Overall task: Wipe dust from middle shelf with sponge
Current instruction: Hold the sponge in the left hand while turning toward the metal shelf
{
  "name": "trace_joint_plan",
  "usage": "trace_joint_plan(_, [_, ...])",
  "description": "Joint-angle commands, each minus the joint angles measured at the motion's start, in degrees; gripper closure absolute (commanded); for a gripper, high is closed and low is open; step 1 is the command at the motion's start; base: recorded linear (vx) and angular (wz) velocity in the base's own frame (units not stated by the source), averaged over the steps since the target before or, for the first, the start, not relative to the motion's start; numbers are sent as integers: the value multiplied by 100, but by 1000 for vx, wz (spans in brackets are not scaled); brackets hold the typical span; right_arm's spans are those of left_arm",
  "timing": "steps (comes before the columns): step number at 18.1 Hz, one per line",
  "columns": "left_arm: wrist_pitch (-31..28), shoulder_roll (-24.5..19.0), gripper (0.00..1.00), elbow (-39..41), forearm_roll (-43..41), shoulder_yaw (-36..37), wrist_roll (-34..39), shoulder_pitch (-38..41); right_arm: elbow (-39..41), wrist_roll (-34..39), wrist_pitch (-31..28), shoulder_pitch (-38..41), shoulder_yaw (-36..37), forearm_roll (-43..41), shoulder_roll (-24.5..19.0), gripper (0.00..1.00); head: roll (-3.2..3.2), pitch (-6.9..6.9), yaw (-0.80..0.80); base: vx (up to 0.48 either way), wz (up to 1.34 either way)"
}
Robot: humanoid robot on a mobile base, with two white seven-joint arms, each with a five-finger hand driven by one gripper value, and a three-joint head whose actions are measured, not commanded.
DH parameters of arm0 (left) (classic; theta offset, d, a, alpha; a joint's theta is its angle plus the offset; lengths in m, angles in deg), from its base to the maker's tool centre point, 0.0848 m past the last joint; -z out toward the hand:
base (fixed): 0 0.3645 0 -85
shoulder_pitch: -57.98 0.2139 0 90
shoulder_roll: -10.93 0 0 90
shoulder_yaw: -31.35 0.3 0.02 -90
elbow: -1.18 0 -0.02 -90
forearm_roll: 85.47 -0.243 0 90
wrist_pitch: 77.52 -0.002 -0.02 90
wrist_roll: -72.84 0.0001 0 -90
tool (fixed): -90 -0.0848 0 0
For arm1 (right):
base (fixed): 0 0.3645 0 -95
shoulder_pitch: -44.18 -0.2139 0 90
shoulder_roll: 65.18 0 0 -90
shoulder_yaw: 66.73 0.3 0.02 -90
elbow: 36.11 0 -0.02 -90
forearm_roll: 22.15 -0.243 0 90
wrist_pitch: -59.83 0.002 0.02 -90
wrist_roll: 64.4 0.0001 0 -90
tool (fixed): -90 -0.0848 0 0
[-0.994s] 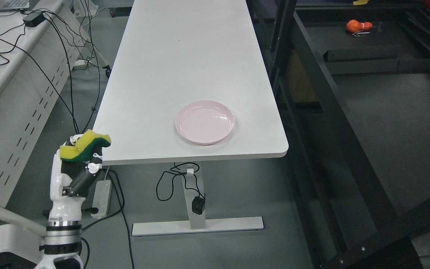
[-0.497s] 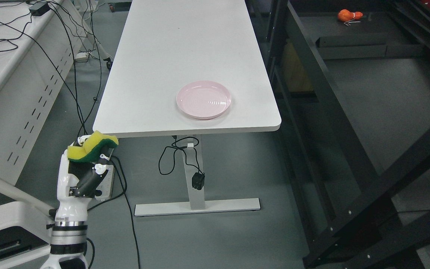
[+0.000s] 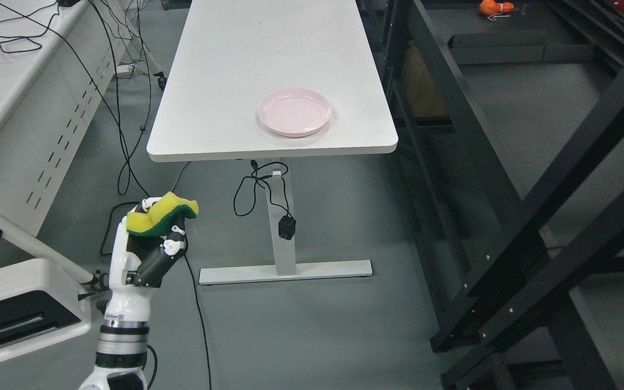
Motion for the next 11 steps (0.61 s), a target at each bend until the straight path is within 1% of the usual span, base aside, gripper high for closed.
trace_joint_plan(1, [23,-98,95,-11,-19,671,15,-52,100,4,-4,0,4,0,100,0,0,0,0,-207,-69])
trace_joint_plan(7, [14,-98,95,-19,-19,785,-12,-149,100,4,-4,0,-4,0,100,0,0,0,0,-201,-221])
trace_joint_plan(11, [23,-98,95,-11,-28,1022,-161,-254,100,4,-4,0,4,0,100,0,0,0,0,-139,-514])
